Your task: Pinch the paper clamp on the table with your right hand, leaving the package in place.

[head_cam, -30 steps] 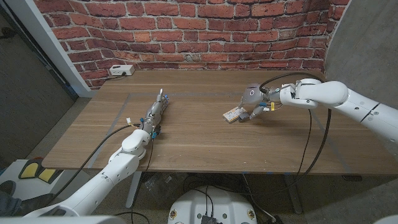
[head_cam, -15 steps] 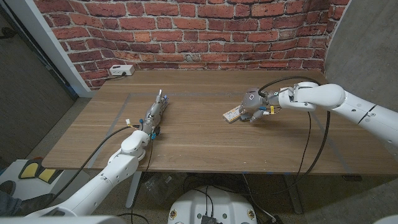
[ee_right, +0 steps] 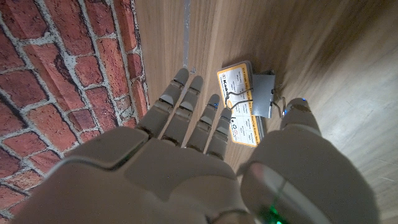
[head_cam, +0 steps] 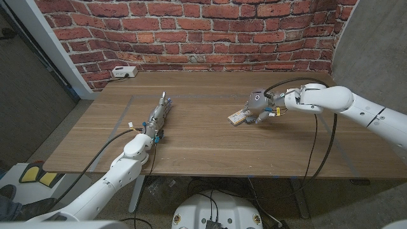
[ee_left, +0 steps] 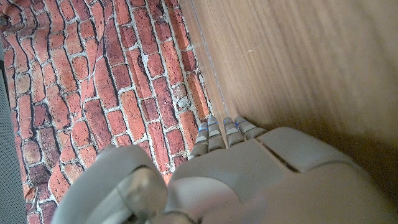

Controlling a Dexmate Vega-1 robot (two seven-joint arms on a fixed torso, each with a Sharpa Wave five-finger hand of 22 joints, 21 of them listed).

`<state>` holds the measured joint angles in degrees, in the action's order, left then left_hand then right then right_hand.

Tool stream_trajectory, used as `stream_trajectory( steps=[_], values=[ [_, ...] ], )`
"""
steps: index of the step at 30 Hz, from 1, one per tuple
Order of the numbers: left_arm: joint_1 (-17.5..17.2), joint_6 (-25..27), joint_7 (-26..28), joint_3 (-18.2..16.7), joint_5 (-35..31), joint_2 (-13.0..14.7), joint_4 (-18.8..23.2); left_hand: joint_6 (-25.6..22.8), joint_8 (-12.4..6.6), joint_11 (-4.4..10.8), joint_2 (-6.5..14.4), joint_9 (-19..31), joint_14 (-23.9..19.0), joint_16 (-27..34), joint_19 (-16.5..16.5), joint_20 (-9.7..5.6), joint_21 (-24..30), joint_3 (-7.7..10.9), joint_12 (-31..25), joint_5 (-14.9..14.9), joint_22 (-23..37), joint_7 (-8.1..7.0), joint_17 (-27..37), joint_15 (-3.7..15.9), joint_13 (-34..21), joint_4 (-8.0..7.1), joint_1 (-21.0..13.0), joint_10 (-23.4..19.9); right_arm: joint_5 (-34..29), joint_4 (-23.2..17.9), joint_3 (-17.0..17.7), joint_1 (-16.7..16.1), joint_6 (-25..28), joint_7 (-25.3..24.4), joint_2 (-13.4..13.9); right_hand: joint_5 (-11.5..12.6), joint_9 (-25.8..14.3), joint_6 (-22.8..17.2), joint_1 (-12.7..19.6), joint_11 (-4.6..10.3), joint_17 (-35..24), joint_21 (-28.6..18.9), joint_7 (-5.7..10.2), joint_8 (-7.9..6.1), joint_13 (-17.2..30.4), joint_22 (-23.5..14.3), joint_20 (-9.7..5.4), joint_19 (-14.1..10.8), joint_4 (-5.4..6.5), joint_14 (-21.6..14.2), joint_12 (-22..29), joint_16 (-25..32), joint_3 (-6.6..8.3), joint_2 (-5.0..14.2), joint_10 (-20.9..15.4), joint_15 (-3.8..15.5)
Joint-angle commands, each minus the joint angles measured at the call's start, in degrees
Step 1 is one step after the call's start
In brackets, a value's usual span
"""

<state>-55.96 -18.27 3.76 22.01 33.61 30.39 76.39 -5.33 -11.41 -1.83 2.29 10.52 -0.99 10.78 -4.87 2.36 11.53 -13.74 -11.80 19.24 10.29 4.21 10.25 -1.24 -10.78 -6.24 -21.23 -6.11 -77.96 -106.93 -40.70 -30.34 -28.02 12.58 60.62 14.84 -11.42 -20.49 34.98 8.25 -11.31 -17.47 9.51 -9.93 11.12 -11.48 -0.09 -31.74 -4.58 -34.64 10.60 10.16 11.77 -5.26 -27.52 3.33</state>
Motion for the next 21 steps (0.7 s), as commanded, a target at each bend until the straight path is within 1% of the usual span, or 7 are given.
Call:
stream_trajectory(
  steps=[1,8,21],
  values=[
    [1.06,-0.09,-1.21,0.43,0.19,-0.45,-1.38,-0.15,0.02,0.34,0.46,0.24,0.34,-0.01,-0.51,0.06,0.16,-0.42,0.12,0.04,0.22,-0.42,0.25,-0.18,-0.20,-0.06,-0.08,0.02,0.66,-1.69,1.68,-1.26,1.97,-0.14,1.01,0.64,-0.24,2.17,-0.83,-0.57,-0.12,0.20,-0.81,0.08,0.17,0.00,0.31,0.40,-0.06,0.88,0.04,-0.01,-0.43,-0.25,1.14,2.64],
    [1.44,0.09,-1.61,0.54,0.27,-0.44,-1.79,-0.20,0.00,0.23,0.50,0.24,0.36,-0.02,-0.54,0.07,0.15,-0.49,0.10,0.03,0.22,-0.33,0.25,-0.18,-0.20,-0.06,-0.11,-0.01,1.38,-2.59,2.99,-2.42,3.75,-0.28,1.43,0.90,-0.25,3.36,-1.25,-0.87,-0.13,0.30,-1.10,-0.02,0.18,0.01,0.44,0.52,0.08,1.61,-0.02,-0.01,-0.67,-0.34,2.23,2.30],
    [2.10,0.47,-2.11,0.66,0.13,-0.08,-1.80,-0.19,0.01,0.25,0.57,0.24,0.36,-0.01,-0.62,0.08,0.13,-0.63,0.12,0.02,0.22,-0.33,0.26,-0.23,-0.20,-0.08,-0.15,0.04,2.46,-3.86,5.23,-4.22,7.47,-1.88,1.54,1.07,-0.27,4.08,-2.33,-1.08,-0.19,0.14,-1.47,-0.29,0.20,0.00,0.66,-0.01,0.59,2.21,0.23,0.08,-1.09,-0.30,2.62,2.15]
  ],
)
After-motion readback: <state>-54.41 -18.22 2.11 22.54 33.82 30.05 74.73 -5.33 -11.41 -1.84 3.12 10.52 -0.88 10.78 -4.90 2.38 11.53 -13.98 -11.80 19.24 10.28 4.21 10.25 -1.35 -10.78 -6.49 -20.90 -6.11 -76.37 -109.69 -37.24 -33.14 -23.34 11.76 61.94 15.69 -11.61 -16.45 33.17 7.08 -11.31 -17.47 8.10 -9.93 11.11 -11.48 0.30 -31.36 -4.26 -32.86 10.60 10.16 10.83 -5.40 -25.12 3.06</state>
